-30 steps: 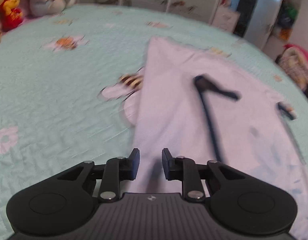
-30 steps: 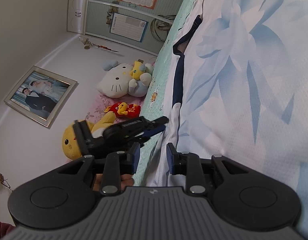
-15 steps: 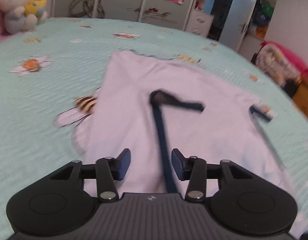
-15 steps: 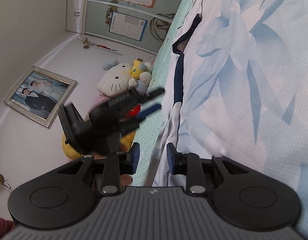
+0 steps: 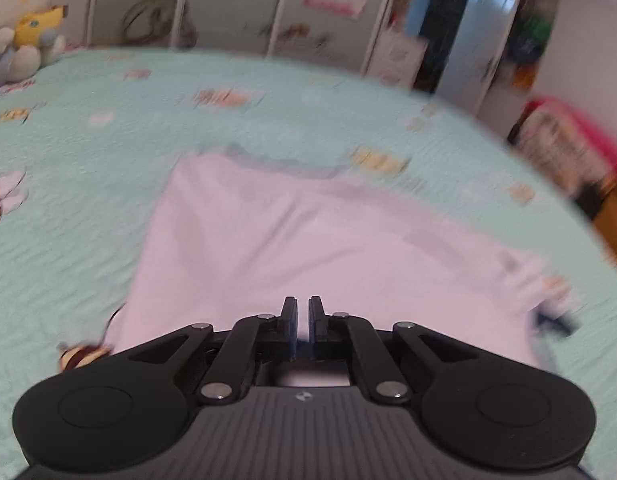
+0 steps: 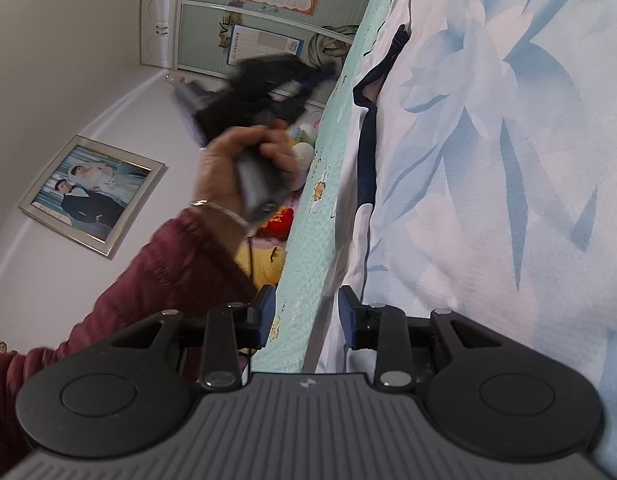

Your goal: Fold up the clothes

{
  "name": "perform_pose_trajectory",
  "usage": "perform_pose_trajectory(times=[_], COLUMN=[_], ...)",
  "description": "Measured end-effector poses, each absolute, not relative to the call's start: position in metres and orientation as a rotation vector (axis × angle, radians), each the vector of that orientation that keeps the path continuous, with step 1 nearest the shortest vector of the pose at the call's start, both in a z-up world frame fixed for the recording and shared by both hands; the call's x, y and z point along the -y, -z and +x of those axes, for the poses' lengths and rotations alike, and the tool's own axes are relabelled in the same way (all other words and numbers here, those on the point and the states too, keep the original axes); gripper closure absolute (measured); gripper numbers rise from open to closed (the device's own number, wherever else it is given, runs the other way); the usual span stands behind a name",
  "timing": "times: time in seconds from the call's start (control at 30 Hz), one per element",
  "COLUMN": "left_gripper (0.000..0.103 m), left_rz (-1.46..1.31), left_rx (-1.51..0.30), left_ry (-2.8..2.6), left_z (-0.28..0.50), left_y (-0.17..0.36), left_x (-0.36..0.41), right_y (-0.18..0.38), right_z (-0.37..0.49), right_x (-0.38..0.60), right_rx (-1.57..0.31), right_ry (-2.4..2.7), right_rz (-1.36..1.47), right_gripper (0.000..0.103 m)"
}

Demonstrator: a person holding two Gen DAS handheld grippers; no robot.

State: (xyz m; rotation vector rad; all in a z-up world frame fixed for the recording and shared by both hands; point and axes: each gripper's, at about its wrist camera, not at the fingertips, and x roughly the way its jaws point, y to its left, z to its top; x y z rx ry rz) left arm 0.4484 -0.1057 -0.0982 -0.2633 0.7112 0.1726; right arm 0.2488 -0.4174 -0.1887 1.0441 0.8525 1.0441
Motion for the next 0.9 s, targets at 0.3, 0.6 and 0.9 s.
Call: perform_pose_trajectory(times=[0.3,0.6,0.9], left_gripper=[0.096,0.069,0.059], left_rz=[-0.257,-0.095,-0.024], left_rx=[-0.705,-0.753,-0.818], left_ry=[-0.172,-0.156,-0.154], left_z=[0.429,0.435,0.434], left_y=[0.105,0.118,0.113], left_x=[0.092,0.120,0.141], right_y=[0.188,0.188,0.188], right_z=[0.250,0.251,0.253], right_x=[0.416,0.417,0.418], right_rx=[-0.851,-0.856,-0.893], right_ry=[-1.048,-1.048,-1.053], right_rz=[1.049,1.050,1.101], right_gripper=[0.067,0.067,0.061])
